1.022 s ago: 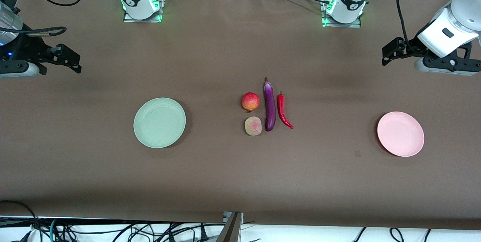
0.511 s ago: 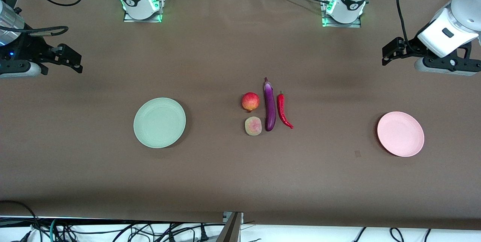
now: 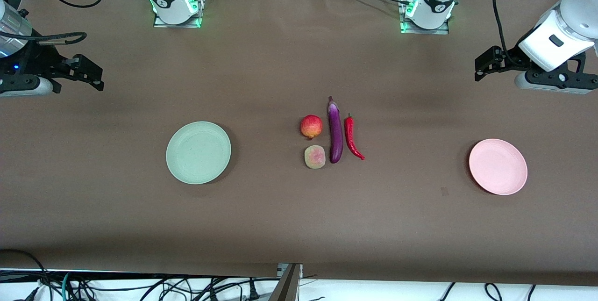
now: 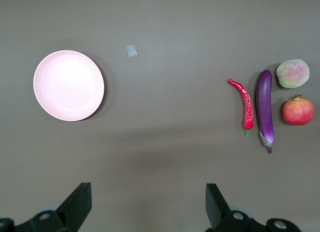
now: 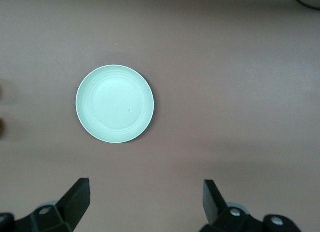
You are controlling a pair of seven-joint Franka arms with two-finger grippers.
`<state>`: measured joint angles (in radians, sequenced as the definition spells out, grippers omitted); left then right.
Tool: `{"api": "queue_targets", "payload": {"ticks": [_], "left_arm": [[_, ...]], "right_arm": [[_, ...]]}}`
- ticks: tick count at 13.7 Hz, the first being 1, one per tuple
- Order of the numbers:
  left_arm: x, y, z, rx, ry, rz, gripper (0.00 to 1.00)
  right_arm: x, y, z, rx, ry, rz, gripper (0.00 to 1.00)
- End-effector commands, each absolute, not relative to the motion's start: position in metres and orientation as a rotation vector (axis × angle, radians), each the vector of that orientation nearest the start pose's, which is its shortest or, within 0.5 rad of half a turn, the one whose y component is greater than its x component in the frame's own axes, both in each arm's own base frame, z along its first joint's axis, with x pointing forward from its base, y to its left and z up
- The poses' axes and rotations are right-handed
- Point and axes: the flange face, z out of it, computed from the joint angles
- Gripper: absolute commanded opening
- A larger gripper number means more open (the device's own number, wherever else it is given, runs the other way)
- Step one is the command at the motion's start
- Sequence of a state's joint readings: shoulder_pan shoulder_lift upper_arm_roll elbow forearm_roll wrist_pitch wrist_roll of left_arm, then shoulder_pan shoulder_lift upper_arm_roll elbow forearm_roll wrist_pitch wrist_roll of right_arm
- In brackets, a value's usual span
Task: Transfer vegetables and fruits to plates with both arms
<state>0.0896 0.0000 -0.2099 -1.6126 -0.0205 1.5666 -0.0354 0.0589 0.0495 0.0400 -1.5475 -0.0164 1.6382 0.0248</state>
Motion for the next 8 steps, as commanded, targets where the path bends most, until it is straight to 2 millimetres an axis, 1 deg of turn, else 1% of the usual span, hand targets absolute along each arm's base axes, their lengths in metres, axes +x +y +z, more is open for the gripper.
{"api": "queue_targets", "payload": {"ticks": [1,4,8], "left_arm": [[0.5501,-0.0712,0.6099,-3.142,0.121,0.08,1.0],[0.5494,-0.0761,0.6099,-3.14,0.135,0.08,1.0],[0.5494,-0.0761,0.6099,-3.14,0.135,0.08,1.0]], "right_arm": [[0.5742,0.0574,0.6156,-3.153,-0.124,-0.065,1.0],[0.5735,0.0599,0.6165,-3.153,-0.132,-0.067,1.0],[0.5732,0.06,0.6162,-3.152,-0.129,-0.062,1.0]]}}
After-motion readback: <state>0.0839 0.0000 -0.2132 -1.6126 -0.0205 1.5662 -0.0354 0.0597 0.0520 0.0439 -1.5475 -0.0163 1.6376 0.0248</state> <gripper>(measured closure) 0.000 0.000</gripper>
